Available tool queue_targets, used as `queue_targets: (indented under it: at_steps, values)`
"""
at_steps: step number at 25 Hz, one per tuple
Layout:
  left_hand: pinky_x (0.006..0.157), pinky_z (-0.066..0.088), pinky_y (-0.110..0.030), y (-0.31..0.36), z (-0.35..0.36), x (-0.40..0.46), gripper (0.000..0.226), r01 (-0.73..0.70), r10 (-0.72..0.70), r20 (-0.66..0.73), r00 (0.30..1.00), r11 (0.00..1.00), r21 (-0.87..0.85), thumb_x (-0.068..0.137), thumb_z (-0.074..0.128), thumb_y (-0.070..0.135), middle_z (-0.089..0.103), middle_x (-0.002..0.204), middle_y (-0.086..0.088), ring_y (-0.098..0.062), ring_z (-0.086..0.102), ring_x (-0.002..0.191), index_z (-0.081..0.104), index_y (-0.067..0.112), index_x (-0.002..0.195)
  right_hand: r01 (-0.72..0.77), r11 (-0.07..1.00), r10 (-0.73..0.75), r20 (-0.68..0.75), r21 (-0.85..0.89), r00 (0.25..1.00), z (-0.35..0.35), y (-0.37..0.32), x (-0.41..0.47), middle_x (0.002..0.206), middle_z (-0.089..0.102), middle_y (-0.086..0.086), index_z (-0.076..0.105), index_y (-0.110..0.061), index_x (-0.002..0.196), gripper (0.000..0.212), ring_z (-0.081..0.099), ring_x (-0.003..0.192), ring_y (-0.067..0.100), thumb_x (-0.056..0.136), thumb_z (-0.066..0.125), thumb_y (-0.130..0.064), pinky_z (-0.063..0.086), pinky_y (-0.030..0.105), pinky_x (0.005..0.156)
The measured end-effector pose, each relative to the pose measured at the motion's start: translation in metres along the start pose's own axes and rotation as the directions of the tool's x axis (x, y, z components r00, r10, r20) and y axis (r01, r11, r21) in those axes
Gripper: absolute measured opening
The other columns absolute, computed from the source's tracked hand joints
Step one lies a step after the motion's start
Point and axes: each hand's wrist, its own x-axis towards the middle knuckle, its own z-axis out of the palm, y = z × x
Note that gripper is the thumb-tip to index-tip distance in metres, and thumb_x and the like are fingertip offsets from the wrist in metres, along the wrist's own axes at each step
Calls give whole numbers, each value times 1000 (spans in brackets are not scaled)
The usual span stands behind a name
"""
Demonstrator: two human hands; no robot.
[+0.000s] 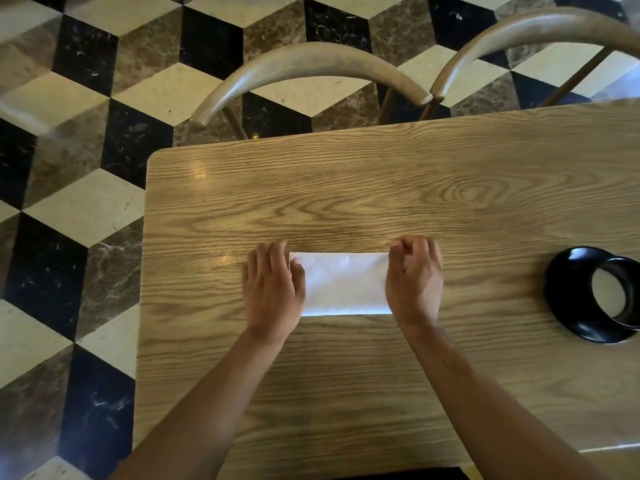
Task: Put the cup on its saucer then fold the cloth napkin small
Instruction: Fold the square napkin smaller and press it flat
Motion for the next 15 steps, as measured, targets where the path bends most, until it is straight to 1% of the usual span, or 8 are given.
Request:
queue_targets:
  at_steps: [2, 3, 4, 5, 6, 8, 12, 15]
  values:
    - [117, 35, -46, -7, -1, -16, 62, -229, 225, 108, 968, 973, 25, 100, 49, 35, 49, 151, -22, -40, 44, 143, 45, -4, 147, 225, 973, -230, 159, 48, 960, 9, -21, -20, 107, 66, 12, 67, -5, 107, 20, 61, 103, 32, 100, 52, -16, 48, 42, 92]
    - [124, 27, -48, -12, -2, -23, 74, -323, 315, 177, 932, 946, 19, 100, 47, 46, 37, 162, -22, -38, 31, 153, 37, -6, 153, 300, 952, -307, 289, 70, 907, 16, -31, -33, 118, 66, 14, 66, -4, 117, 27, 59, 116, 33, 102, 49, -19, 45, 46, 103]
    - [126, 22, -53, -17, -3, -28, 85, -391, 377, 243, 894, 920, 11, 99, 42, 56, 26, 167, -22, -37, 21, 158, 30, -5, 156, 364, 929, -355, 417, 60, 837, 24, -39, -45, 134, 62, 16, 61, -3, 130, 39, 51, 133, 33, 104, 44, -27, 36, 47, 115]
    - [126, 21, -57, -20, -4, -30, 92, -433, 410, 300, 861, 901, 12, 98, 36, 64, 20, 169, -20, -35, 15, 159, 25, -3, 158, 430, 903, -377, 516, 19, 769, 31, -45, -56, 151, 51, 15, 52, -3, 143, 52, 36, 148, 31, 105, 39, -36, 24, 46, 123]
    - [125, 22, -59, -23, -5, -30, 95, -457, 421, 345, 839, 889, 25, 96, 31, 69, 16, 171, -19, -34, 11, 160, 22, 0, 160, 489, 872, -381, 579, -35, 721, 39, -49, -63, 162, 36, 13, 40, -4, 153, 63, 19, 156, 27, 105, 33, -44, 14, 44, 127]
    - [124, 24, -60, -27, -4, -28, 96, -483, 416, 411, 811, 873, 69, 94, 30, 71, 11, 172, -18, -33, 7, 160, 14, 6, 163, 558, 820, -366, 633, -127, 682, 52, -52, -71, 170, 13, 9, 19, -6, 161, 74, -3, 158, 22, 105, 24, -54, 1, 42, 129]
    - [128, 16, -56, -25, 3, -24, 119, -441, 297, 542, 786, 884, 154, 81, 35, 86, -3, 173, -15, -28, -6, 161, -4, 11, 164, 525, 809, -237, 672, -263, 702, 64, -39, -65, 171, 0, 8, 7, -8, 162, 79, -15, 157, 19, 102, 12, -59, -11, 38, 127]
    - [129, 13, -55, -24, 7, -25, 126, -418, 265, 562, 783, 894, 161, 77, 31, 93, -6, 173, -16, -28, -8, 161, -5, 7, 163, 541, 786, -220, 681, -300, 698, 64, -25, -64, 171, -5, 4, 4, -11, 163, 81, -18, 156, 14, 101, 6, -64, -10, 38, 127]
